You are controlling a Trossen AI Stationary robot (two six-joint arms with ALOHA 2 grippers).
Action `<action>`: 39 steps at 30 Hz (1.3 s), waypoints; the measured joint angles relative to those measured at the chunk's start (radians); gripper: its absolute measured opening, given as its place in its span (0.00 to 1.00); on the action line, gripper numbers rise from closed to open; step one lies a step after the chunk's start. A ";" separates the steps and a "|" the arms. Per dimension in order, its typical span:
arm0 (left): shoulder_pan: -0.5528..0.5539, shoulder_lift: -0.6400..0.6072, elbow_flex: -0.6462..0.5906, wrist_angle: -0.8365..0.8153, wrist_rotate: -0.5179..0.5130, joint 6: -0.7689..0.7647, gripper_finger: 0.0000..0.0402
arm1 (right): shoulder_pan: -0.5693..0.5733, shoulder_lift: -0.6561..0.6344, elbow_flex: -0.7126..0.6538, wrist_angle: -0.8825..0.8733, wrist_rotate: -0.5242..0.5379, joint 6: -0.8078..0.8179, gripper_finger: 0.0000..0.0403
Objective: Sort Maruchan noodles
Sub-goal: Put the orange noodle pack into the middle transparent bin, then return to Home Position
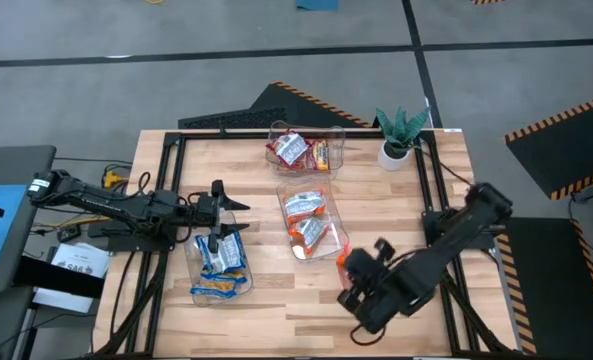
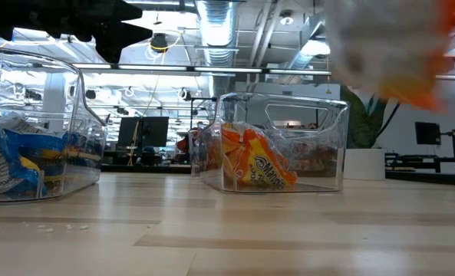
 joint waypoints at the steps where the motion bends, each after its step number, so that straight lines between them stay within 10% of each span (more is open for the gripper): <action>1: 0.000 0.000 0.000 0.000 0.000 0.002 0.54 | 0.000 -0.024 0.013 0.021 0.075 -0.048 0.02; 9: 0.000 -0.029 0.000 0.003 -0.010 0.030 0.54 | -0.106 -0.131 0.022 0.191 0.366 -0.422 0.02; 22: 0.000 -0.321 0.001 -0.167 0.089 0.006 0.54 | -0.408 0.117 0.020 0.142 0.161 -0.533 0.02; 39: 0.000 -0.373 0.001 -0.262 0.055 -0.022 0.54 | -0.368 0.094 0.019 -0.310 0.125 -0.318 0.35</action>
